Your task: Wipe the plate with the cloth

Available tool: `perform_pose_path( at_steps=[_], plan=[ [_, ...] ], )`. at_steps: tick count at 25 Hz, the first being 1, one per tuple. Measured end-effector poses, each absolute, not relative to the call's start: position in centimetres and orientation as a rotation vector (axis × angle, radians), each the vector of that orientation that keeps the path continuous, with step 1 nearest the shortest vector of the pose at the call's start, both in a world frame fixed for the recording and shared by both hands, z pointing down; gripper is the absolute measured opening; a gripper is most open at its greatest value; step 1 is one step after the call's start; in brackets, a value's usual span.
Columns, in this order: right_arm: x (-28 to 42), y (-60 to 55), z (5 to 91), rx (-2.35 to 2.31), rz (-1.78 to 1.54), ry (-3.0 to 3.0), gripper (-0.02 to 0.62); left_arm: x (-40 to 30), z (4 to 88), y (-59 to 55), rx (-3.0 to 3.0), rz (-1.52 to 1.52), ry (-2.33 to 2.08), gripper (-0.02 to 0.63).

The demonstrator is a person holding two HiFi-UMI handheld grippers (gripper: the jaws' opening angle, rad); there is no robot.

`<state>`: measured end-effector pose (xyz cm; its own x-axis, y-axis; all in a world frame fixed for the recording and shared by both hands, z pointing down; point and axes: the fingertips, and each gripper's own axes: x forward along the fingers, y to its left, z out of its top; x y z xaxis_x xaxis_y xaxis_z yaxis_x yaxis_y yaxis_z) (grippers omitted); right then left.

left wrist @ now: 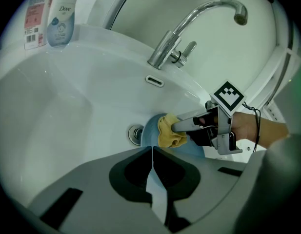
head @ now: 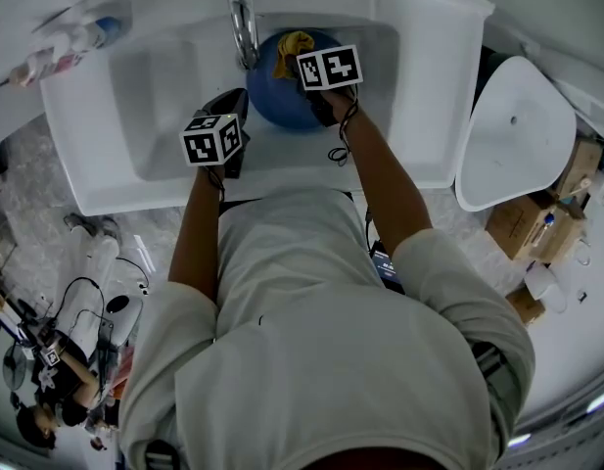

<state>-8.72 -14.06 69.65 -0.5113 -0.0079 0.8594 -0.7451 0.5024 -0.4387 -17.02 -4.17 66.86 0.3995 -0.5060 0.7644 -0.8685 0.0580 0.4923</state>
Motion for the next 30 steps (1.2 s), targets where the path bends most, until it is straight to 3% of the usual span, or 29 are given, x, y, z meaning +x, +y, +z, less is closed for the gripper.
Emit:
perform_pose_path(
  at_steps=[15, 30],
  plan=[
    [-10.1, -7.2, 71.1, 0.443, 1.009, -1.861, 0.077, -17.3, 67.2, -2.5, 1.610, 0.453, -1.232, 0.025],
    [-6.7, -3.1, 71.0, 0.353, 0.999, -1.799, 0.077, -14.9, 67.5, -2.3, 1.642, 0.497, -1.197, 0.025]
  ],
)
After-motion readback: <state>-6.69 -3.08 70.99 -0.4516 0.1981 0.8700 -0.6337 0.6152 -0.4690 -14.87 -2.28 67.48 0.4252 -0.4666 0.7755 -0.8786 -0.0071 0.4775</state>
